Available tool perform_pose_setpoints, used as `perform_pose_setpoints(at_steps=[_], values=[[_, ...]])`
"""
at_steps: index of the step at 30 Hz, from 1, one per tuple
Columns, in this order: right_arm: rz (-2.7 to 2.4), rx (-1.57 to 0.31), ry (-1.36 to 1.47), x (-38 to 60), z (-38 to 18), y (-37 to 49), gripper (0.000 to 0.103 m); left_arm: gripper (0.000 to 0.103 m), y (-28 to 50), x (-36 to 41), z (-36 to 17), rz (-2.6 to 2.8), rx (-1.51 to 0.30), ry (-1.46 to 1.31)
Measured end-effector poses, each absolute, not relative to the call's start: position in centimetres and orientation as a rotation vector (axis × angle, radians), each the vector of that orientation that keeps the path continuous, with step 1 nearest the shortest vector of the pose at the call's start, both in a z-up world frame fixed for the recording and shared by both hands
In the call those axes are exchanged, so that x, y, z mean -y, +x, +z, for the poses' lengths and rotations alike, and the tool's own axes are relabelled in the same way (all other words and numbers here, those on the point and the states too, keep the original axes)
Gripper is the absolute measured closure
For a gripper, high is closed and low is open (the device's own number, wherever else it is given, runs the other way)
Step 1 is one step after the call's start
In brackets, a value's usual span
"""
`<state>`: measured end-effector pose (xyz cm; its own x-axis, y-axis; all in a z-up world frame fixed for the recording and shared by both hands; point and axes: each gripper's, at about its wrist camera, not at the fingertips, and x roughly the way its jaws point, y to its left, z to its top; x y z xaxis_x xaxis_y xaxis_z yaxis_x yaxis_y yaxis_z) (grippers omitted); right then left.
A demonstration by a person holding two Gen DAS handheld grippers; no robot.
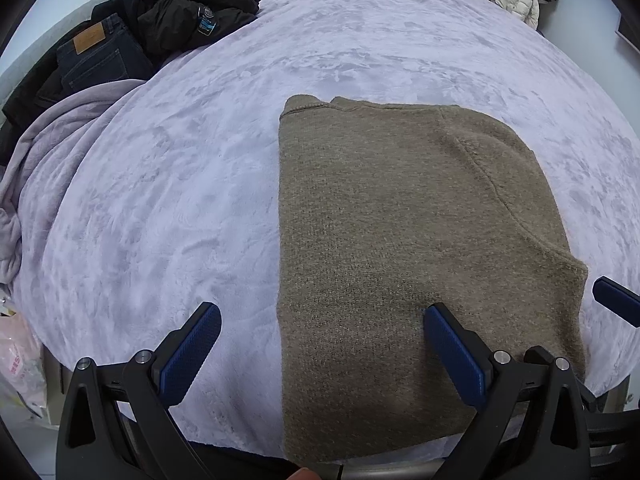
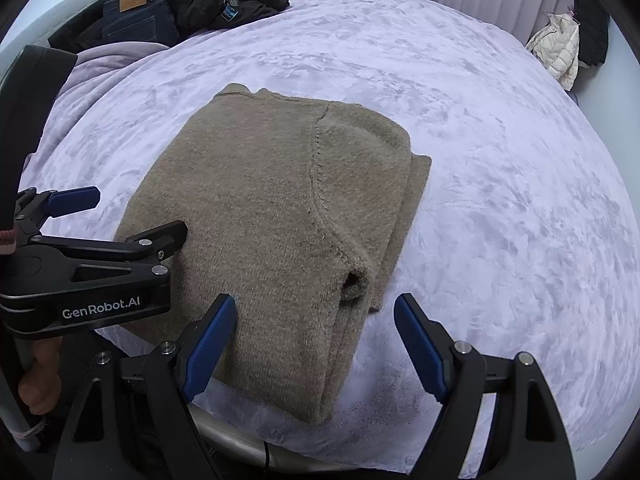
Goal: Fold small clothes
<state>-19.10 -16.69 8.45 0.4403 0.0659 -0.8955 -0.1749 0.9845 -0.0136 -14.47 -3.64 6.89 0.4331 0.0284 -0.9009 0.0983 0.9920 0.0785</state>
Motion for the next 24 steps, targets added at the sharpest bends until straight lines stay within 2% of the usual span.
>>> perform_pose_setpoints(at_steps=[18,24], values=[[0.172,-1.084,-0.081,18.1,8.8,-19.5,0.019,0.001,-15.0,6.1,7.6,-0.055,-1.130,0.127],[0.150,-1.060,-0.042,20.7,9.0,-19.9,0.019,0.001,-14.8,9.4,9.2,-0.103,-1.076,0.169]])
